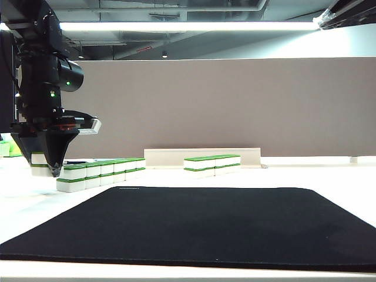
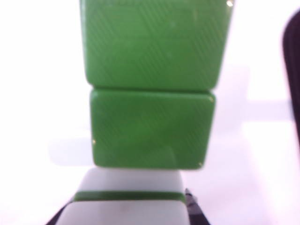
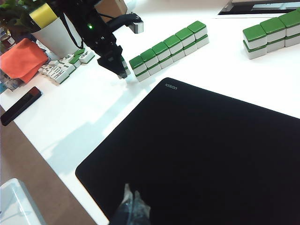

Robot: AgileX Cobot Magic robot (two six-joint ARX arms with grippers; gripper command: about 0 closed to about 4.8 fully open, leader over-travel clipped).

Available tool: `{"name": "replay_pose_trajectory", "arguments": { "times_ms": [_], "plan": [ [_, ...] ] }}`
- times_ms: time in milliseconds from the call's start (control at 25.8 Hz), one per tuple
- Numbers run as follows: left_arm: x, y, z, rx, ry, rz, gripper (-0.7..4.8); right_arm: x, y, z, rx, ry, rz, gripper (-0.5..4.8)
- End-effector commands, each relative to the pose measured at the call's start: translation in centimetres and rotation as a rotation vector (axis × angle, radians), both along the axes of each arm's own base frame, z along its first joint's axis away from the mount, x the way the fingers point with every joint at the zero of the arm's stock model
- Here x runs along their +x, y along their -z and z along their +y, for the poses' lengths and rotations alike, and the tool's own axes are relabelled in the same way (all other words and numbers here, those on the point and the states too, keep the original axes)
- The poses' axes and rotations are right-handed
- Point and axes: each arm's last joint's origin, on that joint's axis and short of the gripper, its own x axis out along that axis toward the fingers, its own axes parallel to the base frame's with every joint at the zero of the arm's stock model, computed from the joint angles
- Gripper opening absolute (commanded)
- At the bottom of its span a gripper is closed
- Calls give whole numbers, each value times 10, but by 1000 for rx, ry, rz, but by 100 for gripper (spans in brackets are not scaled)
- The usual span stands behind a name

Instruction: Take a mahjong tile from the mahjong wall and then place it on the table close to you.

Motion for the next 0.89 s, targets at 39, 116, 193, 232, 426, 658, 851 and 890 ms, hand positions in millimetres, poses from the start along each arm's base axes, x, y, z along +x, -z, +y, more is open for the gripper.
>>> {"name": "replay_pose_trajectory", "arguments": {
  "times_ms": [39, 116, 193, 232, 426, 658, 851, 890],
  "plan": [
    [-2, -7, 0, -9, -1, 1, 123, 0, -3, 0, 4, 0, -21, -1],
    [-4, -8, 0, -7, -1, 12, 123, 0, -3, 0, 4, 0, -21, -1],
    [-7, -11, 0, -6, -2, 42, 123, 0, -3, 0, 4, 0, -21, -1],
    [-8, -16, 0, -4, -1, 58, 123, 0, -3, 0, 4, 0, -21, -1],
    [-9, -32, -11, -89, 12, 52, 123, 0, -3, 0, 2, 5, -20, -1],
    [-13, -38, -52, -227, 114, 34, 123, 1, -3, 0, -5, 24, -22, -1],
    [-24, -39, -99, -210, 275, -3, 123, 1, -3, 0, -7, 24, -23, -1],
    [-26, -39, -108, -196, 306, -12, 123, 1, -3, 0, -12, 21, -29, -1]
  ]
}}
